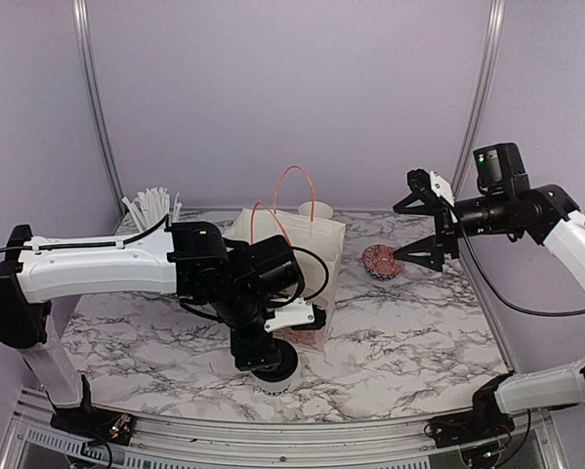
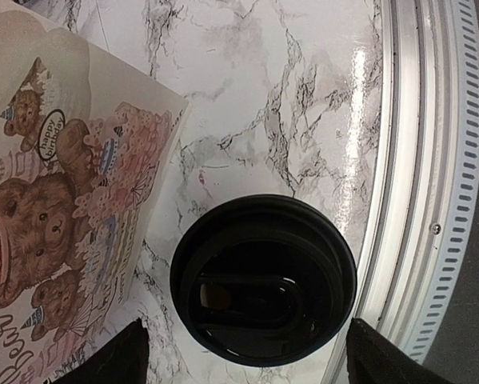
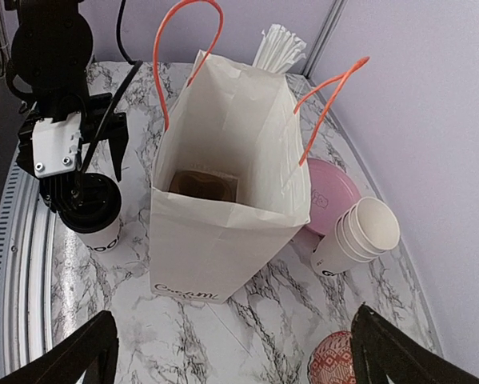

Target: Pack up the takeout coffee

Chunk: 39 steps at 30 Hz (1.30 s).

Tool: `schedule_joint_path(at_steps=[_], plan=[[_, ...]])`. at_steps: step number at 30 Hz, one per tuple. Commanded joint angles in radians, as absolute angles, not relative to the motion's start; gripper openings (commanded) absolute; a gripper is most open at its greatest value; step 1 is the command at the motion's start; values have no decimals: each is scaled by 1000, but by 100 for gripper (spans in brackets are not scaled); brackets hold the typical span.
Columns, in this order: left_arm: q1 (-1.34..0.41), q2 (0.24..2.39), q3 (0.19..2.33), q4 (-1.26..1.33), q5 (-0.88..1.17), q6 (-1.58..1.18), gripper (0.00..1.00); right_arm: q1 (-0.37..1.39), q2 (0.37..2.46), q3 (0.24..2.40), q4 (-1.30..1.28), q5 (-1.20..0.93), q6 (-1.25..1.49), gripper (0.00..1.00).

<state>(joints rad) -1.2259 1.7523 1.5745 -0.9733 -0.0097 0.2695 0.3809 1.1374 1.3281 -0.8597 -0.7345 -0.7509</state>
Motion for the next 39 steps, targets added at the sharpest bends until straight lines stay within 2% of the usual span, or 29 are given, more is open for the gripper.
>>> schedule_joint_path(at_steps=[1, 10, 19, 39], plan=[[-1227, 1786, 1613, -1002, -5, 289, 86, 371, 1129, 1324, -824, -754, -736, 98], [-1221, 1817, 1607, -1002, 30, 288, 86, 371, 1129, 1321, -835, -765, -745, 98], [-1216, 1831, 1603, -1002, 43, 292, 80, 371, 1132, 1321, -837, -770, -750, 96], [-1218, 1845, 1595, -1002, 28, 290, 78, 371, 1201, 1394, -812, -744, -679, 92]])
